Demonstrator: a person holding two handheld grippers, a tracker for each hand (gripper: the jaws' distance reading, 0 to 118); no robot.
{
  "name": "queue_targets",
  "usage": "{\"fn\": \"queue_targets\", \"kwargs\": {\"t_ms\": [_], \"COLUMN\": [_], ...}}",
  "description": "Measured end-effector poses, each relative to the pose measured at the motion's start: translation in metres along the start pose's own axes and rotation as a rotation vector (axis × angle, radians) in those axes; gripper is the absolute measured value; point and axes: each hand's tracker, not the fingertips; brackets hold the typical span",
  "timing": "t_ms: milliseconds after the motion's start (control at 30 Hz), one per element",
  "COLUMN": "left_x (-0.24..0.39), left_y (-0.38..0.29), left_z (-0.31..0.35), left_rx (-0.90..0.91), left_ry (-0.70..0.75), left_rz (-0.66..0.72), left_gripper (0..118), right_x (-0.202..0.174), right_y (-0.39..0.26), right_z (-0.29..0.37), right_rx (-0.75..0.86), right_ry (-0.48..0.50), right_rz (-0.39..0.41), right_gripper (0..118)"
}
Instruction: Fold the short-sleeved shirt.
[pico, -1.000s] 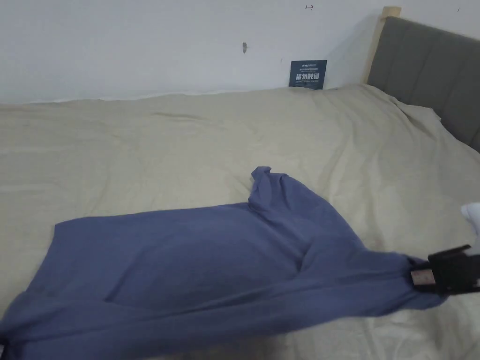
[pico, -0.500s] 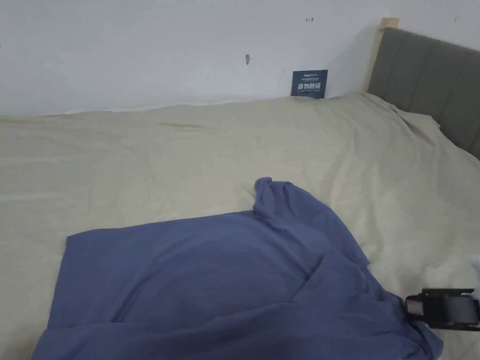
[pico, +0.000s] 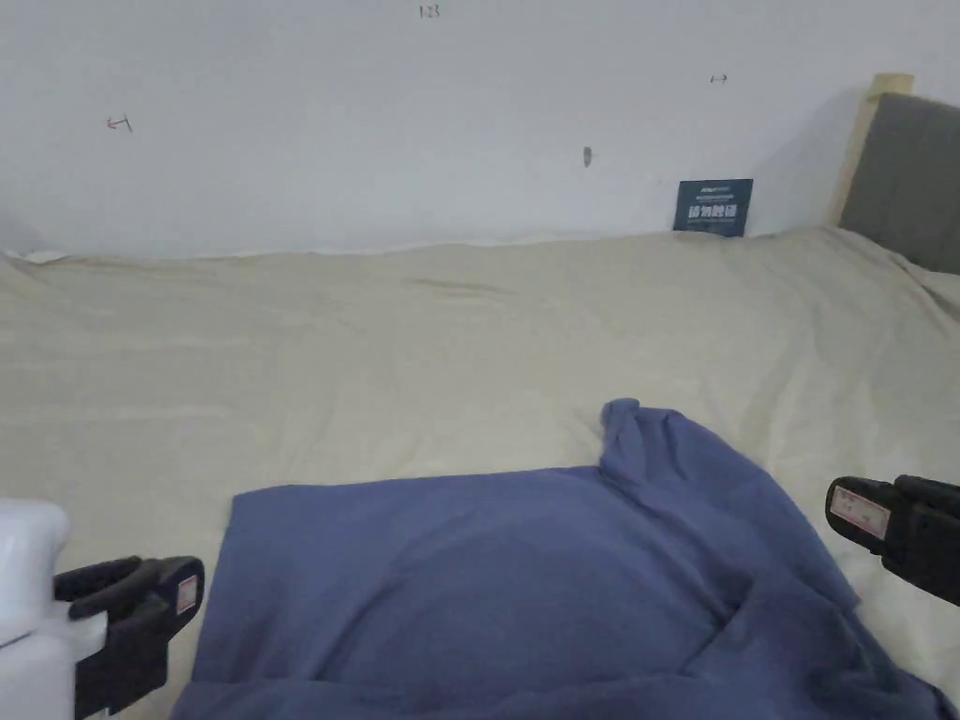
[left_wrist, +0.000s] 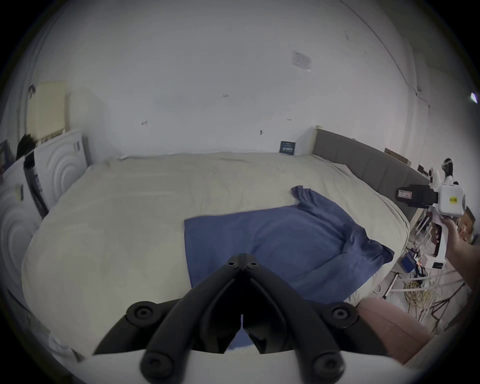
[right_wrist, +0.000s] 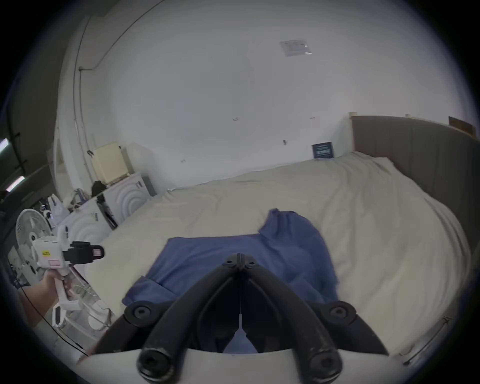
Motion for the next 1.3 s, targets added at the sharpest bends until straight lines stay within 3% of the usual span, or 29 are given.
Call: {"fn": "queue_targets", "kwargs": {"t_ms": [67,133,200,300,333,367,400,433,467,567,833,933,967,1033,1100,1167,1233,1300], "left_x": [-0.015,-0.048,-0.08,-0.105,-0.113,-0.12,-0.12,-0.126,-0.131,-0.151,-0.135,-0.131,-0.13,-0.124,-0.117,-0.111,-0.111,-0.112], "left_y": [0.025,0.041,0.055,0.066,0.066,0.065,0.061,0.057,0.053,0.05,0.037,0.038,0.04,0.045,0.048,0.048,0.048,0.047], "left_z": [-0.024,-0.069,-0.126,-0.21,-0.232,-0.252,-0.263,-0.277,-0.29,-0.316,-0.353,-0.352,-0.347,-0.334,-0.327,-0.322,-0.323,-0.323], "left_rx": [-0.017,-0.059,-0.257,-0.425,-0.458,-0.48,-0.485,-0.488,-0.501,-0.535,-0.629,-0.645,-0.632,-0.605,-0.604,-0.593,-0.607,-0.599], "left_ry": [0.033,-0.011,-0.045,-0.08,-0.029,0.033,0.07,0.083,0.083,0.078,0.095,0.136,0.127,0.127,0.009,0.07,0.054,0.058], "left_rz": [0.043,0.197,0.266,0.199,0.171,0.157,0.144,0.154,0.18,0.248,0.216,0.11,0.129,0.128,0.144,0.06,0.078,0.117], "left_gripper": [0,0,0,4,14,35,79,107,118,115,114,108,103,67,2,2,2,2], "right_x": [-0.001,0.001,0.0,0.006,0.007,0.009,0.01,0.01,0.012,0.017,0.032,0.037,0.039,0.042,0.046,0.05,0.059,0.076], "right_y": [0.004,0.006,0.005,0.006,0.006,0.006,0.005,0.003,0.001,-0.006,-0.029,-0.032,-0.032,-0.031,-0.026,-0.012,0.007,0.032], "right_z": [-0.015,-0.031,-0.043,-0.069,-0.077,-0.085,-0.092,-0.098,-0.104,-0.12,-0.147,-0.148,-0.148,-0.147,-0.15,-0.155,-0.16,-0.174], "right_rx": [-0.016,-0.042,-0.069,-0.104,-0.11,-0.125,-0.135,-0.141,-0.149,-0.182,-0.253,-0.264,-0.266,-0.267,-0.261,-0.222,-0.108,-0.047], "right_ry": [-0.001,-0.003,0.033,0.104,0.107,0.116,0.123,0.127,0.132,0.13,0.1,0.09,0.085,0.069,0.053,0.028,-0.013,-0.043], "right_rz": [-0.005,0.0,0.004,-0.019,-0.021,-0.026,-0.031,-0.036,-0.04,-0.032,-0.056,-0.083,-0.088,-0.09,-0.083,-0.041,-0.018,-0.045], "right_gripper": [0,0,0,0,0,0,0,0,0,0,0,0,0,0,0,0,0,0]}}
